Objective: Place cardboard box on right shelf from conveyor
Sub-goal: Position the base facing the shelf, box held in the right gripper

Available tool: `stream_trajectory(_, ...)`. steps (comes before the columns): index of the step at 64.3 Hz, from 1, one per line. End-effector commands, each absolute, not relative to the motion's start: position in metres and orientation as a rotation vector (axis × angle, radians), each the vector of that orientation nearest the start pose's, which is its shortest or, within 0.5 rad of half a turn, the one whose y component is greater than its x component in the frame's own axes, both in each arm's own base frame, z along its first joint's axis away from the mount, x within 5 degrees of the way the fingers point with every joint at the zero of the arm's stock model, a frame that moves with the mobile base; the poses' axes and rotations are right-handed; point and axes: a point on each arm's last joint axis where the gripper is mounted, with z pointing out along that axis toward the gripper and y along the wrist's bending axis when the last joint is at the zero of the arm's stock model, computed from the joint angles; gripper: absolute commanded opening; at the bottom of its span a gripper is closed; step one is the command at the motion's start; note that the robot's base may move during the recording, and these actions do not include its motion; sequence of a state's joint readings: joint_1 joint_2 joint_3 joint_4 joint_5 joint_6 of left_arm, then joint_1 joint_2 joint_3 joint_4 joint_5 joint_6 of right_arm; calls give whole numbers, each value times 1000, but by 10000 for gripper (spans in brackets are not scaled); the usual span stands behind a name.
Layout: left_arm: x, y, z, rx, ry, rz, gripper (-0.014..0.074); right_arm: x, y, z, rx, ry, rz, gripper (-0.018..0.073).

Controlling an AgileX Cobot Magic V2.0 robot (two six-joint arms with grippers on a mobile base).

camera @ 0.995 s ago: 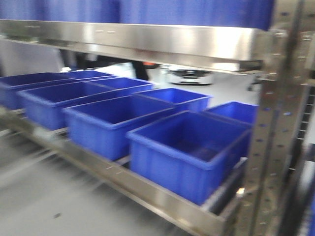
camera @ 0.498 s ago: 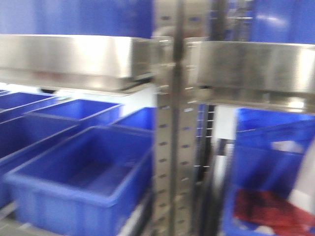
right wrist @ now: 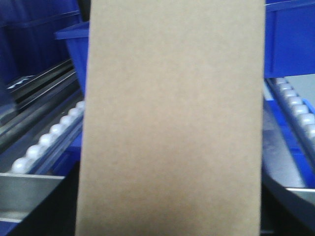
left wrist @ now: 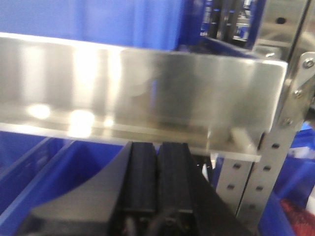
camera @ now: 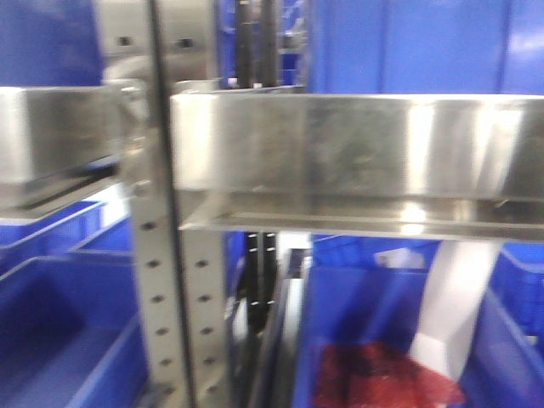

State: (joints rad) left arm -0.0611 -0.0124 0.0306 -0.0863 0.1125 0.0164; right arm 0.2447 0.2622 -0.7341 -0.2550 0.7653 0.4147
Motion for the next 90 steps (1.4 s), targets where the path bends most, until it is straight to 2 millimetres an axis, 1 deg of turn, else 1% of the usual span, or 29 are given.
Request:
stream_trajectory(1, 56, -3, 203, -24, 1516, -102, -119, 30, -9, 385, 85, 1644, 188, 161)
stream_trajectory(90, 56, -2, 203, -28, 1516, -98, -119, 30, -8, 386, 81, 1628, 192, 161)
